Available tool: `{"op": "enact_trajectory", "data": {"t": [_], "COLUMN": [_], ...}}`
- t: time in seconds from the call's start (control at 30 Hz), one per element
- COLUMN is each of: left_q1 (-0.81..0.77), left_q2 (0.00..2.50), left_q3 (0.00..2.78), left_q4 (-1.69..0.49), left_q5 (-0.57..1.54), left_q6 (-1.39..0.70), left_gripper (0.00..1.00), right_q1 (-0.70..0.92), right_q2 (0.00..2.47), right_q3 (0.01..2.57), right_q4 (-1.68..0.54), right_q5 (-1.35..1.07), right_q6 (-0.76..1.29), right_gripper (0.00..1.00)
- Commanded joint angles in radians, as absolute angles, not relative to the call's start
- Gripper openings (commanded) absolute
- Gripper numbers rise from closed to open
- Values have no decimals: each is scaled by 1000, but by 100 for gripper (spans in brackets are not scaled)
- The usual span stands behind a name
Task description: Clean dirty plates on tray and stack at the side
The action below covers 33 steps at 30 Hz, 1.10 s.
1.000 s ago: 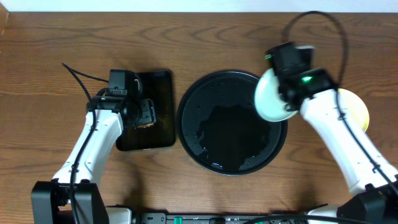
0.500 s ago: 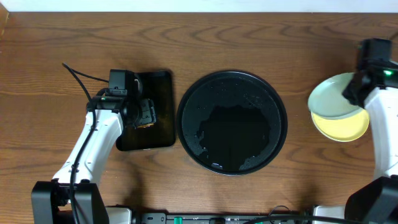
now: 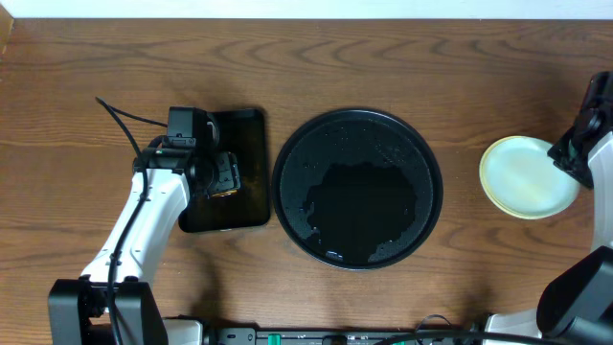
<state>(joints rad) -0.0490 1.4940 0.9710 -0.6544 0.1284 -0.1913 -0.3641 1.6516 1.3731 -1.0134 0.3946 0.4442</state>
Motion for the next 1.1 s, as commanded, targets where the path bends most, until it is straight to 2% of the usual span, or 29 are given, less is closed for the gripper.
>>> {"op": "enact_trajectory", "data": {"t": [0.0, 0.27, 0.47, 0.6, 0.8, 0.93, 1.07], "left_q1": [-52, -62, -165, -207, -166, -147, -146], "left_q2": [1496, 1494, 1493, 1492, 1462, 1389, 1273], "left_q3": [966, 971, 1023, 1033, 1032, 1031, 999], "left_q4": [-659, -658, -675, -736, -838, -857, -874], "left_q5": [127, 133, 130, 118, 116, 114, 41], "left_q6": [-205, -151, -77, -78, -156, -155, -205], "left_gripper": [72, 72, 76, 77, 79, 79, 80], "right_q1": [-367, -352, -300, -281, -273, -255, -196], "right_q2": [1657, 1656, 1641, 1626, 1494, 1317, 1121], "right_q3": [1376, 1376, 1376, 1362, 1199, 1032, 912], "right_q4": [-1016, -1040, -1028, -1053, -980, -883, -825], "right_q5": [327, -9, -254, -255, -202, -135, -47], "right_q6": [420, 182, 47, 47, 59, 83, 112], "right_gripper": [32, 34, 39, 42, 47, 58, 75]}}
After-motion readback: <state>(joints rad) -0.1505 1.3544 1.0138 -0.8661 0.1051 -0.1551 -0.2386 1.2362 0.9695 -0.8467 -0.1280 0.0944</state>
